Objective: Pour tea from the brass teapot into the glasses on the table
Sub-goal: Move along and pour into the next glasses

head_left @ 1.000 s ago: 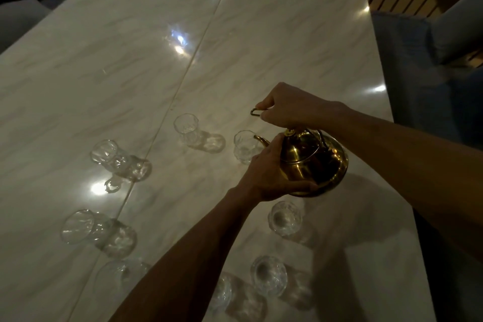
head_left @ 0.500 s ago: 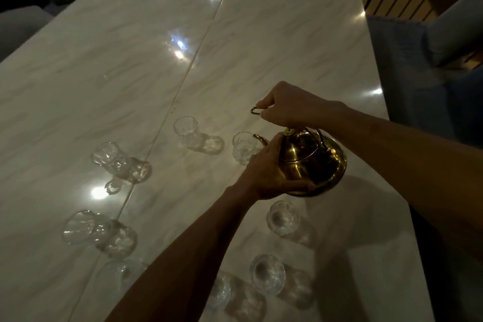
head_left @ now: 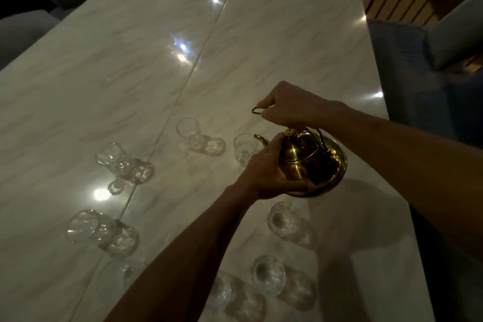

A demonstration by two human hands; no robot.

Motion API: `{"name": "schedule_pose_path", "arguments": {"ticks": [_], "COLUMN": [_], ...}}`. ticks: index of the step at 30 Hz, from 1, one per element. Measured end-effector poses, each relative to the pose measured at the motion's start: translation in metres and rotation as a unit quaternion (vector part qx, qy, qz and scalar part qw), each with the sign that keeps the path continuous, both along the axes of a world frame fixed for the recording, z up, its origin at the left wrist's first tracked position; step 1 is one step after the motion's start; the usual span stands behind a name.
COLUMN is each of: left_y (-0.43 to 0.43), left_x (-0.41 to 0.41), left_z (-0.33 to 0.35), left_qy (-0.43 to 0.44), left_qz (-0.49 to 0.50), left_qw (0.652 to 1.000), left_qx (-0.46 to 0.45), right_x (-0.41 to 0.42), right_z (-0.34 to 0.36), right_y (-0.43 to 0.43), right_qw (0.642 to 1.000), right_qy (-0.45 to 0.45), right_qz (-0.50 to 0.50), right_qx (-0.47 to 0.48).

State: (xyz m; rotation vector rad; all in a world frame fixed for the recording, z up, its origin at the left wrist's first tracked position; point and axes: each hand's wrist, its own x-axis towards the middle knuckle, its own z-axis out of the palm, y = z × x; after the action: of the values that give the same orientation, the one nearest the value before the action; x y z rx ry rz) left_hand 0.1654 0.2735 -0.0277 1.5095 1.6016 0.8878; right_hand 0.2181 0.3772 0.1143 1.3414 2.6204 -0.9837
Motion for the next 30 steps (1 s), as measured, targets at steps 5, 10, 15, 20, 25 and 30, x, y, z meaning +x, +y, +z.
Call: {"name": "schedule_pose_path", "arguments": {"ticks": [5, 10, 15, 20, 25, 30], "left_y": [-0.001, -0.003, -0.009, -0.026, -0.047, -0.061], "left_x": [-0.002, -0.004, -0.009, -0.016, -0.038, -0.068], "left_z": [0.003, 0.008, 0.019, 0.029, 0.031, 0.028], "left_qy": [-0.007, -0.005, -0.002, -0.003, 0.008, 0.004], "left_qz": [-0.014, -0.026, -0.053, -0.054, -0.05, -0.045], "left_qw": [1.0, 1.0, 0.999, 0.998, 0.998, 0.999], "left_qx": [0.005, 0.0, -0.003, 0.016, 0.033, 0.027], "right_x": [0.005, 0.013, 0.022, 0.021, 0.003, -0.028], "right_z": [0.003, 0.007, 0.013, 0.02, 0.028, 0.027], "right_y": [-0.003, -0.008, -0.02, -0.039, -0.058, -0.073], "right_qw": [1.0, 0.999, 0.995, 0.99, 0.989, 0.989], "right_qy": [0.012, 0.046, 0.084, 0.111, 0.126, 0.126], "right_qz": [-0.01, -0.024, -0.052, -0.064, -0.042, -0.039], "right_qx": [0.0, 0.008, 0.03, 0.055, 0.061, 0.063]}}
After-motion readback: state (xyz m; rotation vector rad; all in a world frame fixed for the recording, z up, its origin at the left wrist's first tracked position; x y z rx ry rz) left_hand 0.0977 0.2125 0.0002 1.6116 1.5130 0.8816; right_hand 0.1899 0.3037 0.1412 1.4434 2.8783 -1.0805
